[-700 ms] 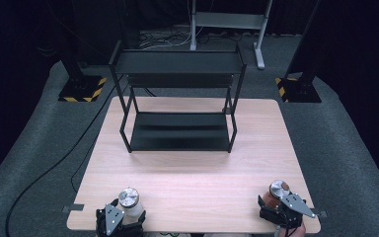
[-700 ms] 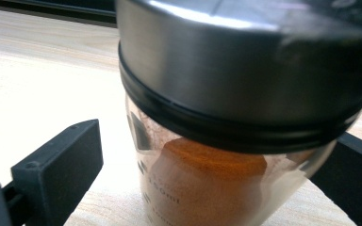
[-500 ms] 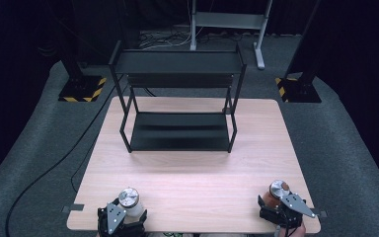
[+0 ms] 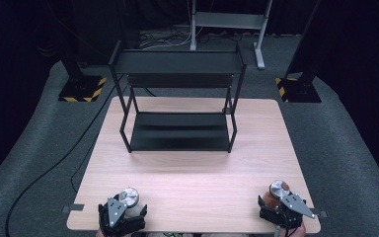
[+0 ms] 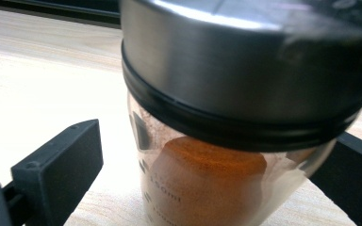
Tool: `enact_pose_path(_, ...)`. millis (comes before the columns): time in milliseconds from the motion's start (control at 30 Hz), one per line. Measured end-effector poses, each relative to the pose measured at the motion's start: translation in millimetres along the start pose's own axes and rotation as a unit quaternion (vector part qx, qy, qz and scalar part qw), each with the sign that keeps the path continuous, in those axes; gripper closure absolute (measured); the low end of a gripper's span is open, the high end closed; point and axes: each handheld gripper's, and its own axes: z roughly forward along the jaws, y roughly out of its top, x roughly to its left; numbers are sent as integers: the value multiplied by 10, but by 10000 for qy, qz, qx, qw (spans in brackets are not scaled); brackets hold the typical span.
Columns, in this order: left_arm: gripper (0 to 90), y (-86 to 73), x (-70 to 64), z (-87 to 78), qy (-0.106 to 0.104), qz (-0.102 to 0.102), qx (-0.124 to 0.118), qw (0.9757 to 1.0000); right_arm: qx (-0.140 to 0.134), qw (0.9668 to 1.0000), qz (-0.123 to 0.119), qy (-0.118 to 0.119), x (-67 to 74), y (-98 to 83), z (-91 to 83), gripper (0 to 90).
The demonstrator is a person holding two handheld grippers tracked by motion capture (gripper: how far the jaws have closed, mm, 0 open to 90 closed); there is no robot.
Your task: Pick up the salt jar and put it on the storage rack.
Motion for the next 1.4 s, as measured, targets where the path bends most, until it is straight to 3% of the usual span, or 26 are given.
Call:
enact_pose_path(100,42,-25,31,6,-87,-16,-27,10000,-2,10000,-9,-8,7,-1,-1,0)
enact_pose_path(167,119,-64,14,0,-40,-14,-120,9999,2,10000,-8,-16,11,0,0,0)
enact_pose_path(367,301,-123,68,29,-183,-83,-188,9996,34,10000,-36,-17,15,11,6,0)
enact_pose_path(567,307,-159,79,22,-225,-44,-254,9994,31,10000,-48,-27,21,10,6,0)
enact_pose_path(833,308,-89,120,17,-310,99,-133,9994,23,10000,-45,-14,15,7,4,0)
enact_pose_path(933,309,-35,139,24,-326,172,-59,9993,19,10000,-45,-17,17,6,3,0)
enact_pose_path(1033,308,13,201,18,-423,81,-41,9991,29,10000,-47,-22,19,9,5,0)
enact_pose_path(1233,309,166,341,12,-635,84,28,9979,25,10000,-40,-25,19,8,5,0)
enact_pose_path(1400,308,338,396,31,-735,289,125,9968,28,10000,-43,-17,16,9,5,0)
